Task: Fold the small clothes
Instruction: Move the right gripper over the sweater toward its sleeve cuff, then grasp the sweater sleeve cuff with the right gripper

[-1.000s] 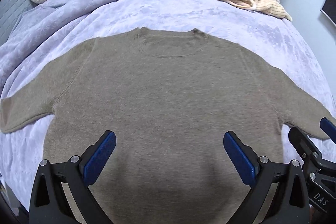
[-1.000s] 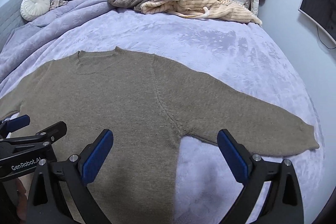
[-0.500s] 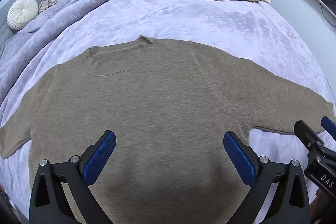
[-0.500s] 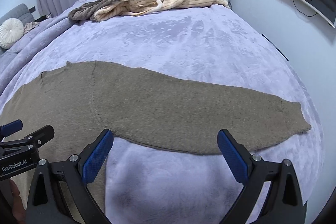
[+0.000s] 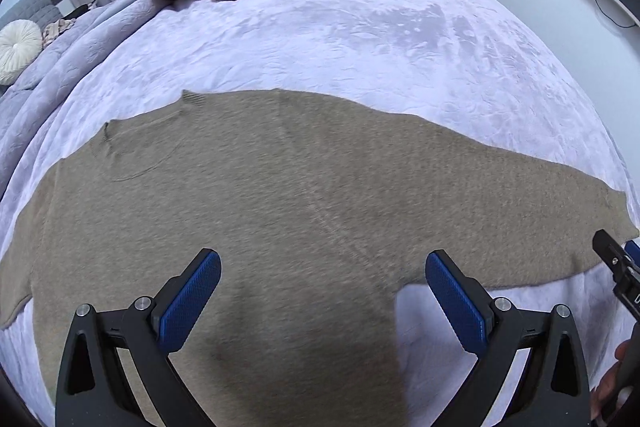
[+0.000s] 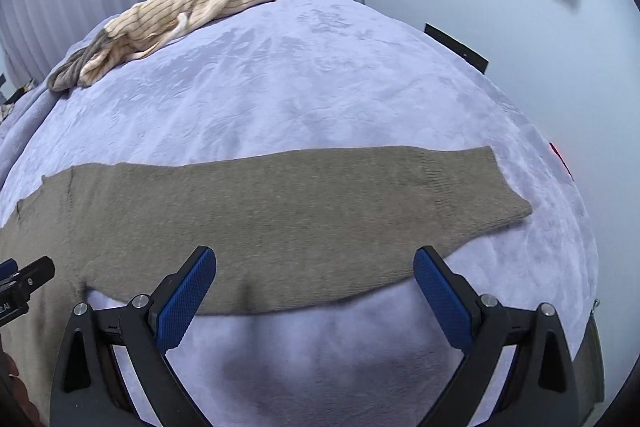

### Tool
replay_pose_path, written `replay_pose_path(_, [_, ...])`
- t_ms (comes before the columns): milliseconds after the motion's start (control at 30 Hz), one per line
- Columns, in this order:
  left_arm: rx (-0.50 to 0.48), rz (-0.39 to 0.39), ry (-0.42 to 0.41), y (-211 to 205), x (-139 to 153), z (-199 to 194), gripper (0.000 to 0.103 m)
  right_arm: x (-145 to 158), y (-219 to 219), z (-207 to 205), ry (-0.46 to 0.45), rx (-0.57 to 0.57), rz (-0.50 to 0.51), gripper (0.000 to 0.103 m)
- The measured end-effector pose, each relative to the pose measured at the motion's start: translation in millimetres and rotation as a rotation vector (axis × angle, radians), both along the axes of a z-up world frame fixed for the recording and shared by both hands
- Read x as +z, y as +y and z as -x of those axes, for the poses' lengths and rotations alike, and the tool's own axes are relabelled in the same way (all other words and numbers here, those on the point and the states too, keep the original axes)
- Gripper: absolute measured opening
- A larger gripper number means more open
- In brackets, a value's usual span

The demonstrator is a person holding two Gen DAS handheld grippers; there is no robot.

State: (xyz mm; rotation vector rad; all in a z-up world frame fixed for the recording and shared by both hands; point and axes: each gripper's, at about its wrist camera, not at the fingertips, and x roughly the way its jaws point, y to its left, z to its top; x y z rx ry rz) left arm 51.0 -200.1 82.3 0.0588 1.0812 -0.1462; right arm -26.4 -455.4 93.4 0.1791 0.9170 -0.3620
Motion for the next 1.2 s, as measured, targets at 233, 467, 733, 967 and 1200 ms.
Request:
replay_pose_path(233, [-0.033,-0.005,0.012,-31.0,-11.6,-11.0,0.103,-11.2,-80.2,20.3,-0.006,-0.161,-0.072,0.1])
replay_pose_path(467, [0.012,0.013,0.069,-29.4,-32.8,-22.2,0.103,-21.2,-114.3,-6.4,-0.08,-0.145,-0.155,0.076])
replay_pose_path(733, [0.082,0.051,0.069,-9.5,-33.1,-43.1,0.103,-5.2,-121.1,7.9,-0.183,-0.142,-0.152,0.008])
replay_pose_path(967, [0.074,-0.039,0.106,-20.3,-58.7,-56.1,0.103,-0.6,-128.5,23.6,-0.213,-0.177,-0.103,0.007])
replay_pose_path(1200, [0.058,-0.015,0.105,-16.5,-59.3,-56.1,0.103,-27.2,-141.1,10.9,-0.18,-0.111,-0.272,0.028])
